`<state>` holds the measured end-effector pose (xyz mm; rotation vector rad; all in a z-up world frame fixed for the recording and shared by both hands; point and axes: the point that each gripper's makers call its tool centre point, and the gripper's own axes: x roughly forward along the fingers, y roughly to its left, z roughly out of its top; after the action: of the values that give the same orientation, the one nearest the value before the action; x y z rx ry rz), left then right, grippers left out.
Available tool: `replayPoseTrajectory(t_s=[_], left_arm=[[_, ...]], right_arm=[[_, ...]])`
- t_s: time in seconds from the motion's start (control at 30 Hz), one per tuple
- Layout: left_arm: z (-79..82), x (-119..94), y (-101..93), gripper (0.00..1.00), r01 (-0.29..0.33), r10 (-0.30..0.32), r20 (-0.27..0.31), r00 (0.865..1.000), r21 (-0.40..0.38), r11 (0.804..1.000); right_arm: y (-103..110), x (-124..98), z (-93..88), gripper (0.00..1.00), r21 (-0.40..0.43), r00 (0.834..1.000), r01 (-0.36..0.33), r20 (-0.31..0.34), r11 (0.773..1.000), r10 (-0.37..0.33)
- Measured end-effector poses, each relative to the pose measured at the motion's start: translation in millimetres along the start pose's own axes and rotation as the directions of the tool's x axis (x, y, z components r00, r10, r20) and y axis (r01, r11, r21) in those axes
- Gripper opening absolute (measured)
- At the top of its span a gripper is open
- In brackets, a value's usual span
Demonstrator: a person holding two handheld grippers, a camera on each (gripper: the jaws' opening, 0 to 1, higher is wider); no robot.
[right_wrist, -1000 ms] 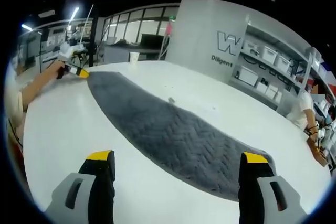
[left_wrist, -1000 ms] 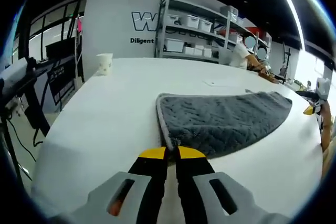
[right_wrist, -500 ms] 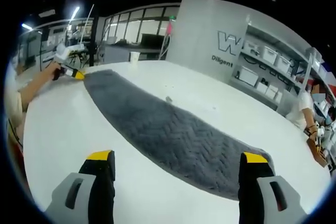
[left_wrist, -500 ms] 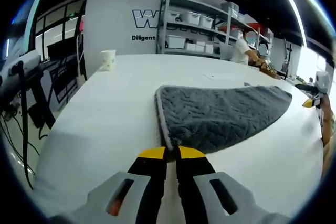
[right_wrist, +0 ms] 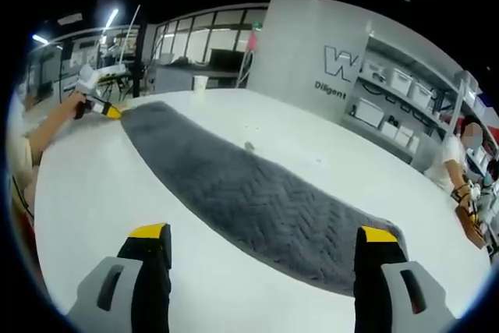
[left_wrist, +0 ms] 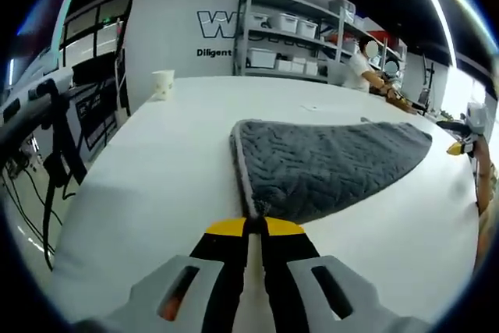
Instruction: Open the folded towel by lifting each exposed corner and separating the folded layers until the towel lies flat within the target outline without major curled edges
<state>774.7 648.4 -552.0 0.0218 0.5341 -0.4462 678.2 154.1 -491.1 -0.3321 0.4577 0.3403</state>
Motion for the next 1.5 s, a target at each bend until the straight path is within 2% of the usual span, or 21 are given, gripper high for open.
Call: replayPoseTrajectory(t_s=[0.67, 0.73, 0.8, 0.87, 1.0, 1.07, 1.2, 1.23, 1.3, 1.4, 1.5], left_arm=[[-1.5, -2.9, -4.8, 0.05, 0.011, -0.011, 0.008, 1.0, 0.0, 1.0], [1.5, -2.9, -3.4, 0.07, 0.007, -0.007, 0.027, 1.0, -0.012, 1.0], [8.7, -4.2, -1.9, 0.11, 0.01, -0.007, 0.075, 0.997, -0.041, 0.999], [11.8, -5.8, -1.7, 0.17, 0.013, -0.008, 0.095, 0.995, -0.056, 0.998], [31.9, -18.4, -6.8, 0.27, 0.057, -0.039, 0.193, 0.98, -0.089, 0.994], [37.8, -22.2, -12.7, 0.33, 0.093, -0.072, 0.208, 0.975, -0.089, 0.992], [42.4, -25.8, -26.7, 0.4, 0.116, -0.102, 0.214, 0.972, -0.053, 0.992], [42.6, -25.8, -27.6, 0.45, 0.117, -0.103, 0.213, 0.972, -0.049, 0.992], [37.4, -24.1, -38.8, 0.54, 0.135, -0.131, 0.169, 0.977, -0.009, 0.991], [36.1, -21.4, -43.8, 0.69, 0.125, -0.126, 0.146, 0.981, 0.02, 0.992], [36.0, -18.1, -50.9, 0.72, 0.145, -0.151, 0.127, 0.98, 0.056, 0.988]], right_arm=[[1.3, 0.2, -0.9, 0.97, -0.002, 1.0, -0.003, -0.003, 1.0, 0.003], [1.2, 0.1, -0.7, 0.97, 0.0, 1.0, -0.003, -0.002, 1.0, 0.003], [0.5, -0.1, -0.6, 0.98, 0.001, 1.0, -0.001, -0.001, 1.0, 0.001], [0.0, -0.2, -0.6, 0.98, 0.001, 1.0, 0.0, -0.001, 1.0, 0.0], [-0.9, -0.5, -0.5, 0.98, 0.002, 1.0, -0.001, -0.001, 1.0, 0.001], [-0.9, -0.4, -0.8, 0.98, 0.004, 1.0, -0.001, -0.002, 1.0, 0.001], [-0.7, -0.4, -1.2, 0.98, 0.007, 1.0, -0.002, -0.002, 1.0, 0.002], [-0.7, -0.4, -1.2, 0.98, 0.008, 1.0, -0.002, -0.002, 1.0, 0.002], [-0.4, -0.1, -1.4, 0.98, 0.009, 1.0, -0.004, -0.002, 1.0, 0.004], [0.0, 0.3, -2.2, 0.98, 0.007, 1.0, -0.005, -0.007, 1.0, 0.005], [0.8, -0.4, -1.5, 0.98, 0.017, 1.0, -0.015, -0.002, 1.0, 0.015]])
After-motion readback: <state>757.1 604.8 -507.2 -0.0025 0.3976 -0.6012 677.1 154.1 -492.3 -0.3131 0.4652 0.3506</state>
